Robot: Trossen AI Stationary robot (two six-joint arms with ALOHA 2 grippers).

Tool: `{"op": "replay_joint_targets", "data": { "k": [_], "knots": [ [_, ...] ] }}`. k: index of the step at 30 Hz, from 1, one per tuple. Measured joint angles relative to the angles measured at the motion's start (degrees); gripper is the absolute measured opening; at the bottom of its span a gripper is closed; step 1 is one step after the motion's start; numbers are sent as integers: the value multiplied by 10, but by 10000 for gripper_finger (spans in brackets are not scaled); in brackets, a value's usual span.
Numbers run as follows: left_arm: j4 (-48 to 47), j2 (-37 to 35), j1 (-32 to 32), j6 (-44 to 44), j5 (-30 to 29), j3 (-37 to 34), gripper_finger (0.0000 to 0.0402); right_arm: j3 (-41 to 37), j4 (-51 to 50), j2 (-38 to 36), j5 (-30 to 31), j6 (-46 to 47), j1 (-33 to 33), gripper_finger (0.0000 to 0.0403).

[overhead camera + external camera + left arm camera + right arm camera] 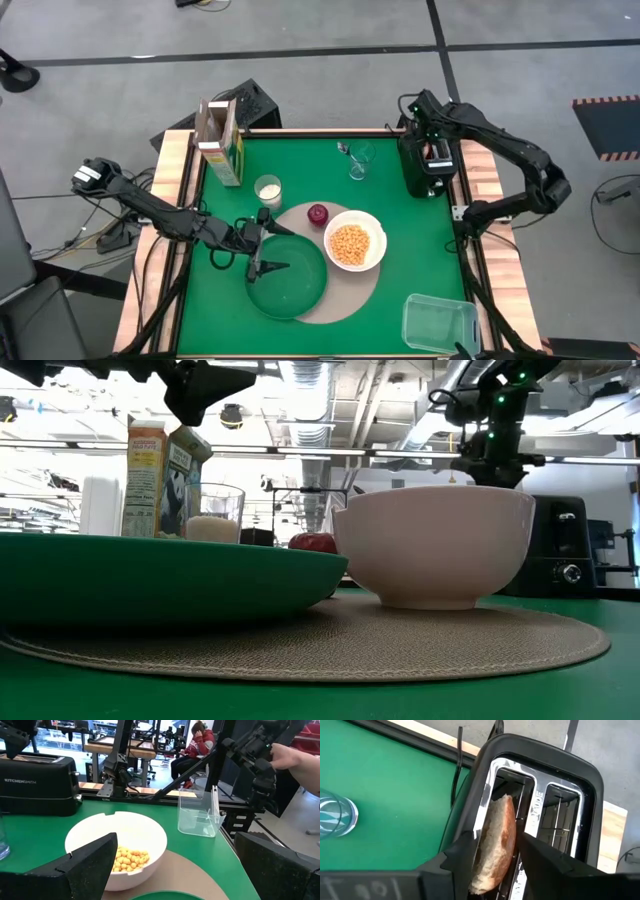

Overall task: Arrange a breakfast setting
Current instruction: Put the bagel on the green plate

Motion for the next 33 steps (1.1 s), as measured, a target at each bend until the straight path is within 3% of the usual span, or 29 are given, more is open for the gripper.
{"op": "replay_joint_targets", "data": {
  "k": [27,33],
  "knots": [
    [-5,0,0,6,-3,0,386,-11,12,23,6,2,-9,171],
    [-5,0,0,6,-3,0,386,-11,13,23,1,0,-11,138]
  ]
}}
